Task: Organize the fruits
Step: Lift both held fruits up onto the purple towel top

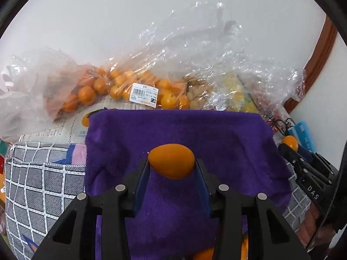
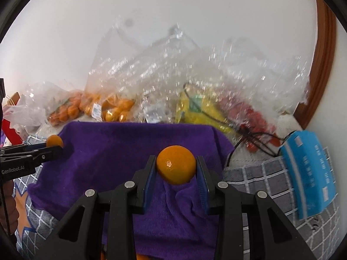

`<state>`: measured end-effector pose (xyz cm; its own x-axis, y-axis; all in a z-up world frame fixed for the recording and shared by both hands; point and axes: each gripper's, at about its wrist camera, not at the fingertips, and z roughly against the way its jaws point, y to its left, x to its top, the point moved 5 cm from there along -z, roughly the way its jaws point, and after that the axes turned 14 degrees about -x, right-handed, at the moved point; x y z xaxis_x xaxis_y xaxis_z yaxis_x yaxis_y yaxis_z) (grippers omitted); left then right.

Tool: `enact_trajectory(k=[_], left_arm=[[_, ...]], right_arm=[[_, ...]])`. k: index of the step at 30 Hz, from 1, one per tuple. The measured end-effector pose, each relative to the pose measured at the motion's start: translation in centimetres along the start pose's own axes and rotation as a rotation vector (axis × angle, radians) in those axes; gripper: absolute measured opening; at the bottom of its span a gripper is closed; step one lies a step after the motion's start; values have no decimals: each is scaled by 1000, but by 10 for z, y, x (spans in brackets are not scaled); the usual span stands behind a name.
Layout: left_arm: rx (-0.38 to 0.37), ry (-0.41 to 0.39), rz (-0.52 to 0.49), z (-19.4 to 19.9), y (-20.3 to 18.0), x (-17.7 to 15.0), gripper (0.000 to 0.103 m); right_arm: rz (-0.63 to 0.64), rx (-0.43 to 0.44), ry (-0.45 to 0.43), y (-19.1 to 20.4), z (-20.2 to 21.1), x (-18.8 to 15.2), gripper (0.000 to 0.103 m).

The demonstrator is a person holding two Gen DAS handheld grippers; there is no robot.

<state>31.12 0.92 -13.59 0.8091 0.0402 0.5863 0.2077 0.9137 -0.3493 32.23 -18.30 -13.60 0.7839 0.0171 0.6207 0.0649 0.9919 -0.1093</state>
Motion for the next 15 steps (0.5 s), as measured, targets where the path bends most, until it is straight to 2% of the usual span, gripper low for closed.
enact_trajectory(k=[15], left_arm=[[8, 89, -16, -49, 6, -13, 40]], right_arm=[[15, -14, 90, 6, -47, -23, 35]])
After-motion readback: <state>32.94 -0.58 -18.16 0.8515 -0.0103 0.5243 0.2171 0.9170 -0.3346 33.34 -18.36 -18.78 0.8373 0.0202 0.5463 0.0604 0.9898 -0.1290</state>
